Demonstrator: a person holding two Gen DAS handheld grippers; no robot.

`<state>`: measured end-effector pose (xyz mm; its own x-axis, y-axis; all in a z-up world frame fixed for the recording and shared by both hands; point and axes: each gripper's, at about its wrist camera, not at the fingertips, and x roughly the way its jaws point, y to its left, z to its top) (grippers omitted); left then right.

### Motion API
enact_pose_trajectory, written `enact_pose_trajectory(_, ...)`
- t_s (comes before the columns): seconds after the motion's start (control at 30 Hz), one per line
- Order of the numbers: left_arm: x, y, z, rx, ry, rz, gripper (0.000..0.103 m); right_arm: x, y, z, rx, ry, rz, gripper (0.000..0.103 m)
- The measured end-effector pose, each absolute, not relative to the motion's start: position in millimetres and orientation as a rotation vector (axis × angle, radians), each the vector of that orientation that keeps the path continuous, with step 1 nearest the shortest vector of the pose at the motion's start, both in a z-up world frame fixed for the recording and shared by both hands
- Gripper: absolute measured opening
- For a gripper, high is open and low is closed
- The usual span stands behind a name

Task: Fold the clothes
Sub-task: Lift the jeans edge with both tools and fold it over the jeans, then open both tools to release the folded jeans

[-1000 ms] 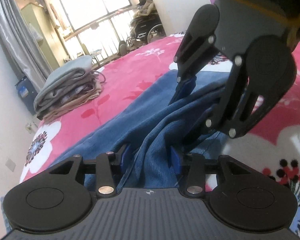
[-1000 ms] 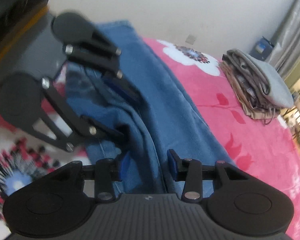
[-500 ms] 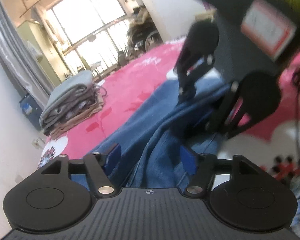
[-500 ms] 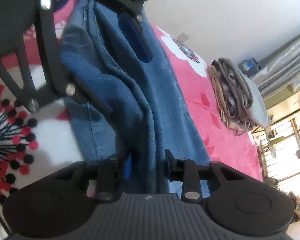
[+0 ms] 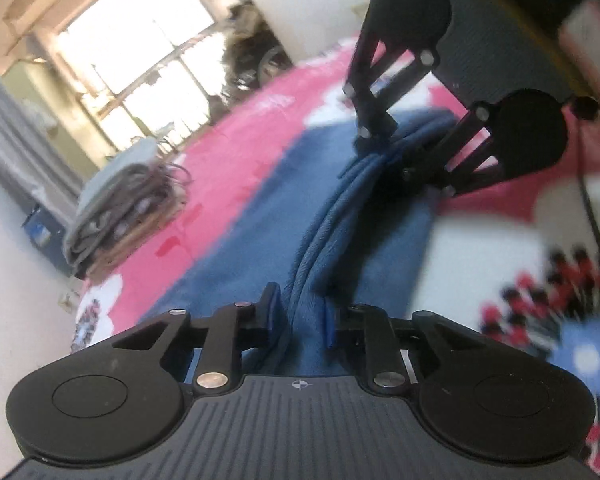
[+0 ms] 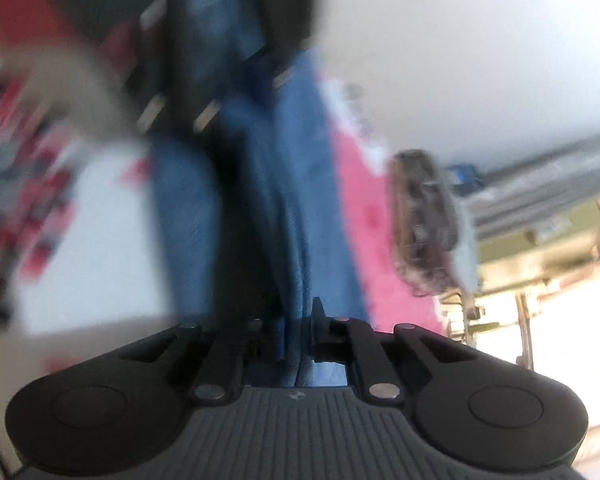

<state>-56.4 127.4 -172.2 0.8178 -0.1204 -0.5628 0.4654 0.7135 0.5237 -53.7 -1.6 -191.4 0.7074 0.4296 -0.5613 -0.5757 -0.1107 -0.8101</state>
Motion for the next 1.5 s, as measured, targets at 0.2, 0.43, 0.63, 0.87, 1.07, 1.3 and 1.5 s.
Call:
enact_pose_trajectory(0.2,-60,127,-179,0.723,0.531,-0.350,0.020,-58,-19,-192,-1.436,0.100,0.857,0.021)
enact_pose_trajectory(0.43,-63,127,-182,0.730,0.526,-0.338,0.020,-58,-61,-153,-1.360,0.163,0.917,0.058)
enact_pose_trajectory(0.63,-62,126,-178,0.689,0.543,-0.308,0.022,-37,-69,-101,-1.025,0.317,0.890,0.058)
enact_pose_trajectory(0.87,-71,143,-144,0.532,0.585,-0.292,0.033,-3,-43,-62,-0.438,0.520,0.901,0.049)
enact_pose_trajectory(1.07,-63,177,-107,0.189,0.590,-0.249,0.034,12,-15,-62,-0.159,0.608,0.940,0.035)
enact_pose_trajectory(1.3,-47,170,-161,0.266,0.718,-0.169,0.037,5,-3,-112,-0.239,0.739,0.934,0.034)
enact_pose_trajectory(1.5,-45,185,-149,0.169,0.718,-0.114,0.054,18,-18,-124,-0.184,0.789,0.862,0.036)
